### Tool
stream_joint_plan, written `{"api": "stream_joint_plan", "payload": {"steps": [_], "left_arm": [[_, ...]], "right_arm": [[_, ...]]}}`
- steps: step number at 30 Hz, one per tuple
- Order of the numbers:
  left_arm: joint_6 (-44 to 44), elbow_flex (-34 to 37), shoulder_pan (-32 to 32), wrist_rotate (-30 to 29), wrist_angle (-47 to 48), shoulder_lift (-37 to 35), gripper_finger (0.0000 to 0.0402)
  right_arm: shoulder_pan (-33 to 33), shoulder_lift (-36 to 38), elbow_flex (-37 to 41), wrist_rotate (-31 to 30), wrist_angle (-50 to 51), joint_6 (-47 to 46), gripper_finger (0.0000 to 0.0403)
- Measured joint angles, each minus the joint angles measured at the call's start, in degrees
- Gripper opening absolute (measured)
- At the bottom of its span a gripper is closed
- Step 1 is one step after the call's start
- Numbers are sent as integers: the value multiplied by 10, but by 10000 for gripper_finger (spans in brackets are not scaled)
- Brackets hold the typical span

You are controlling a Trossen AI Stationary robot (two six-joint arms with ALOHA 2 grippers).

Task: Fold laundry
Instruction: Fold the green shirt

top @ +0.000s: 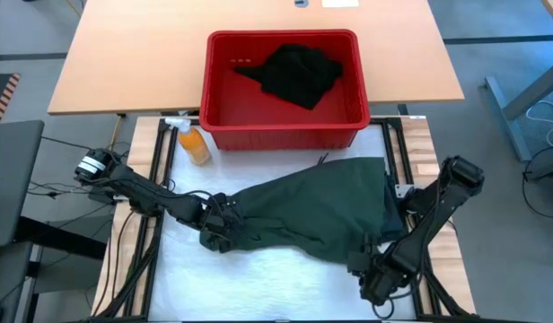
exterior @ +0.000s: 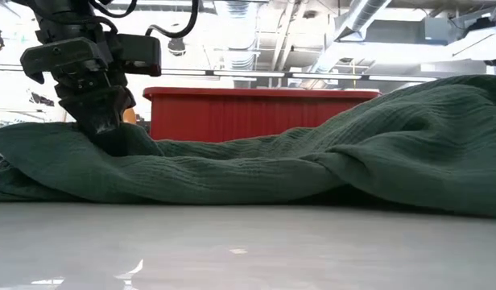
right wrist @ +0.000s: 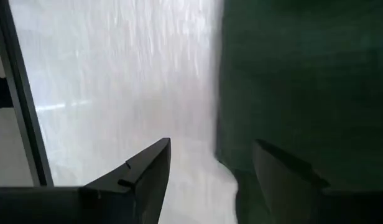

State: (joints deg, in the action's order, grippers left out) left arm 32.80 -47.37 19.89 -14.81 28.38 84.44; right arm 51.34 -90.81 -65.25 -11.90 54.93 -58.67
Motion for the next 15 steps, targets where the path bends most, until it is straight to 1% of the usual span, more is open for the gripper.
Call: {"api": "stream_joint_plan", "payload": {"steps": [3, 7, 11, 15], "left_arm": [[0, 0, 0, 2, 0, 0, 6], [0, 0, 0, 4, -1, 0, 6], [-4, 0, 0, 1, -14, 0, 6], [-6, 0, 0, 6, -16, 0, 6]], "right_arm": [[11, -17, 0, -8, -23, -19, 255], [31, -57, 0, -42, -54, -32, 255], [44, -110, 0, -59, -49, -31, 255], [46, -140, 0, -60, -37, -70, 255]]}}
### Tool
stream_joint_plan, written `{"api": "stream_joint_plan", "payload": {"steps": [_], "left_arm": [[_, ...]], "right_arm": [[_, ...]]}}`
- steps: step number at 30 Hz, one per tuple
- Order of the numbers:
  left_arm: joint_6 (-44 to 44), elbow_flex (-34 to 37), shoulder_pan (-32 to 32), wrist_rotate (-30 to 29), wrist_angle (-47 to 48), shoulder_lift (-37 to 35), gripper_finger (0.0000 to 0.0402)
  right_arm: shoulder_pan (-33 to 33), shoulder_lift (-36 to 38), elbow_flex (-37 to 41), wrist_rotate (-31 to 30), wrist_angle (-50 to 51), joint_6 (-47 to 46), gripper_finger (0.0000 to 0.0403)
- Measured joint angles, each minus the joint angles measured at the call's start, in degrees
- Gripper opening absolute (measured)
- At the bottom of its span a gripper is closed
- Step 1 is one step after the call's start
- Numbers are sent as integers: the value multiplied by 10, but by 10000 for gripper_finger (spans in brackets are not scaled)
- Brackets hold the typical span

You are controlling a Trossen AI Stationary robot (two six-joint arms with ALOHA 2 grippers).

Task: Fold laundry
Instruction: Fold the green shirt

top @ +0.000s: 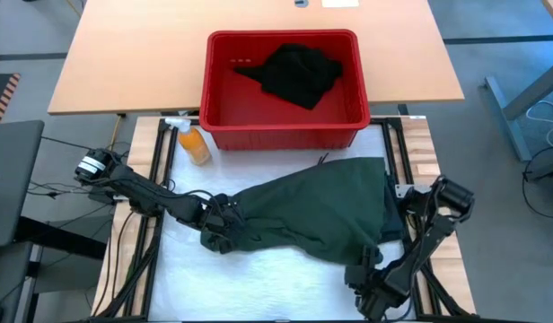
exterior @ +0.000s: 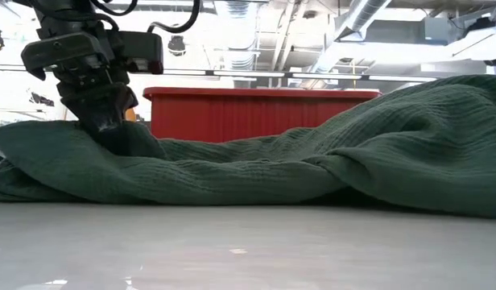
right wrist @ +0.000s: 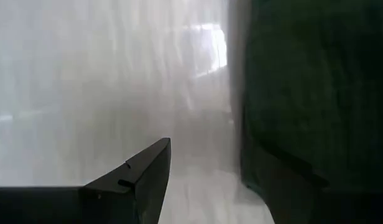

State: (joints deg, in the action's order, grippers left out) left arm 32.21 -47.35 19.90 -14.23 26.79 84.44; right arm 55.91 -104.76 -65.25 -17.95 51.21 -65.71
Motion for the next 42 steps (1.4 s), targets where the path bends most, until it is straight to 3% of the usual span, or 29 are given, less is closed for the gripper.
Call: {"api": "stream_joint_plan", "payload": {"steps": [8, 13, 20, 24, 32, 42], "left_arm": [[0, 0, 0, 18, 1, 0, 6], [-3, 0, 0, 17, -1, 0, 6], [-10, 0, 0, 16, -8, 0, 6], [-10, 0, 0, 16, -8, 0, 6], [-12, 0, 2, 11, -12, 0, 14], [-94, -24, 36, 49, -9, 0, 134]], "right_arm": [[5, 26, -12, -8, 14, -7, 255], [-3, 24, -11, -50, 48, 10, 255], [-21, 24, 31, -45, 6, 0, 250], [-20, 23, 59, -43, 7, -57, 207], [-6, 24, 64, -20, -50, -30, 23], [-2, 24, 65, -17, -55, -63, 35]]}}
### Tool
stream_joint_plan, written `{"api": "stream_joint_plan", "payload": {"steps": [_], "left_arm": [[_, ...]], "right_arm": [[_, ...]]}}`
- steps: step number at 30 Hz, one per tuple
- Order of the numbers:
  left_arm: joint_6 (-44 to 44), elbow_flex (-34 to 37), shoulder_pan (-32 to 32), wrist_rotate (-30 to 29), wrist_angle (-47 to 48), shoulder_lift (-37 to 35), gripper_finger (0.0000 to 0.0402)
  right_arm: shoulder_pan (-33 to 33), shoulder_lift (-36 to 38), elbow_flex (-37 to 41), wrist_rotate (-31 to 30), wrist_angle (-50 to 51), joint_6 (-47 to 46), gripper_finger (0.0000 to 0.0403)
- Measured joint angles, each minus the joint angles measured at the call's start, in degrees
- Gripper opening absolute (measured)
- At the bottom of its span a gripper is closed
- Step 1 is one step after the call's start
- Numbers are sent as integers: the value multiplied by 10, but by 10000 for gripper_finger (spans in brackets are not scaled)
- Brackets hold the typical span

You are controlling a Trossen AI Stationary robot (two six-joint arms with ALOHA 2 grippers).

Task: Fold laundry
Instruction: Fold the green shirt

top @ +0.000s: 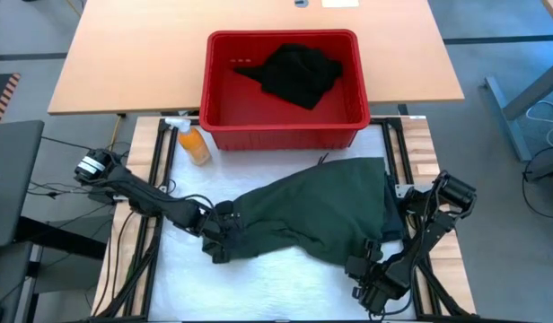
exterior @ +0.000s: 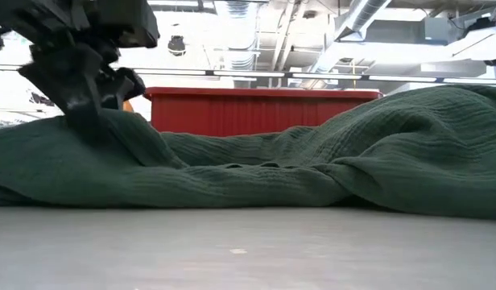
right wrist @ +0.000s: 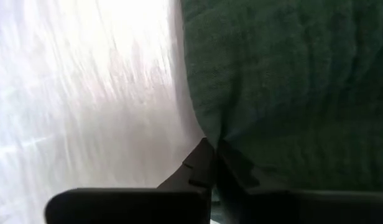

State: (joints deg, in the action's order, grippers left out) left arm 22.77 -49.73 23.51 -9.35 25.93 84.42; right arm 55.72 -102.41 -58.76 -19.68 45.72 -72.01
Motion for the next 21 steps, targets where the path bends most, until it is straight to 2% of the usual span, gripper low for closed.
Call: {"api": "stream_joint_plan", "payload": {"steps": [4, 7, 12, 21], "left_arm": [[-11, -2, 14, -29, 3, 0, 167], [-11, -2, 21, -53, 4, 0, 179], [6, -2, 24, -66, 2, -1, 180], [34, -2, 24, -75, -2, -21, 181]], "right_arm": [[0, 0, 0, -1, -6, 0, 17], [0, 0, 0, -8, -12, 0, 19], [0, 0, 0, -10, -13, 1, 34], [0, 0, 1, -14, -14, 5, 22]]}}
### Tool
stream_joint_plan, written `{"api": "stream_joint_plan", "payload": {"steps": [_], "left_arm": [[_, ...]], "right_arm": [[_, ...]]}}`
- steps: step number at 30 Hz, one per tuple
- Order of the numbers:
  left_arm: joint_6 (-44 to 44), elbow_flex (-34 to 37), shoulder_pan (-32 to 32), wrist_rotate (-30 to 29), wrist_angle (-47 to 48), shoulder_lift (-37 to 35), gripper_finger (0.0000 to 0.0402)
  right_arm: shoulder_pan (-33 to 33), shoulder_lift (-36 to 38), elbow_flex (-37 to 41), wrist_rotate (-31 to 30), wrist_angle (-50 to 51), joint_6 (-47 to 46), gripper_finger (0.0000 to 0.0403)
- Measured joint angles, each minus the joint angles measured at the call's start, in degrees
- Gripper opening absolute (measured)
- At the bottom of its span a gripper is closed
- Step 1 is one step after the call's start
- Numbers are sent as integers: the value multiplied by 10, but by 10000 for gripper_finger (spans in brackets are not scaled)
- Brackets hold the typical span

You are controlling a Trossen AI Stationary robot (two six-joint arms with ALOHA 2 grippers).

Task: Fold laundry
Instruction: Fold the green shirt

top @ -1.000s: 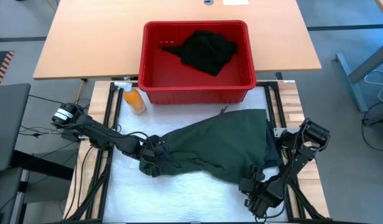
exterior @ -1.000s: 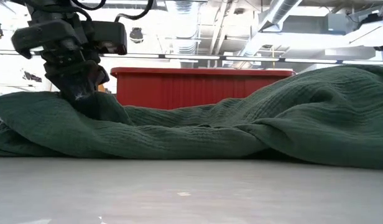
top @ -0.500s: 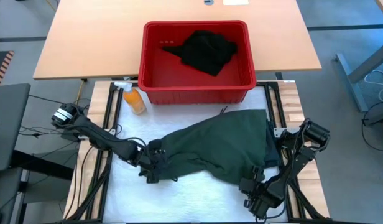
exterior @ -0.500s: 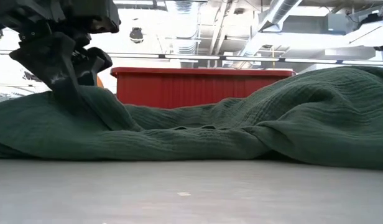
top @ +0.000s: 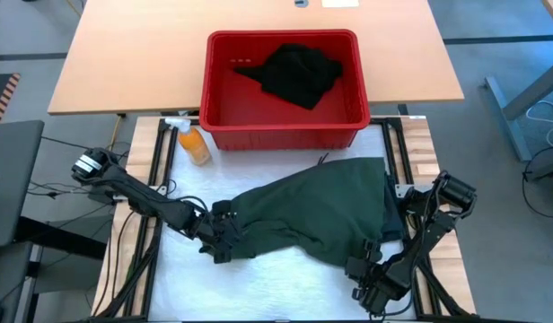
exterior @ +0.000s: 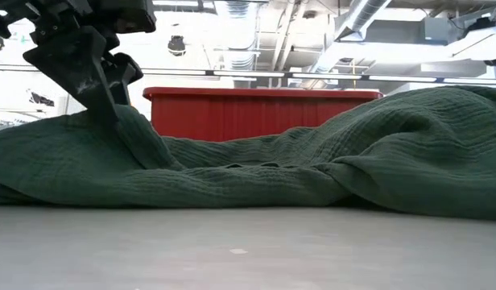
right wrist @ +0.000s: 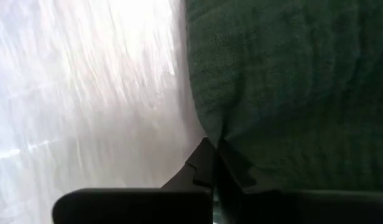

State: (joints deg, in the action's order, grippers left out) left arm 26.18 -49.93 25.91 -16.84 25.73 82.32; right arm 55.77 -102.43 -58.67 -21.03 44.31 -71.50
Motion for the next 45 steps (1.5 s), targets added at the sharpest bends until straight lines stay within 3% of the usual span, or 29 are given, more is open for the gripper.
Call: {"api": "stream_joint_plan", "payload": {"steps": [9, 12, 17, 23, 32, 35, 39, 45], "left_arm": [[28, 0, 0, -4, -14, 1, 163], [35, 0, 0, -4, -12, 1, 120], [39, 0, 0, 23, -7, 1, 16], [46, -10, 1, 85, -6, -7, 4], [1, -82, 22, 182, -43, -131, 1], [-10, -107, 27, 162, -47, -192, 1], [-49, -142, 36, 85, -48, -269, 0], [-116, -186, 38, -22, -33, -346, 0]], "right_arm": [[0, 2, 17, -8, -24, 0, 21], [0, 1, 17, -8, -24, 0, 21], [0, 1, 18, -14, -22, -1, 20], [-5, 36, 2, -10, 2, 0, 19], [21, 214, -33, 19, -2, 30, 19], [23, 270, -47, 18, 4, 30, 19], [9, 342, -69, 4, 13, 47, 19], [-81, 424, -135, -31, 8, 199, 19]]}}
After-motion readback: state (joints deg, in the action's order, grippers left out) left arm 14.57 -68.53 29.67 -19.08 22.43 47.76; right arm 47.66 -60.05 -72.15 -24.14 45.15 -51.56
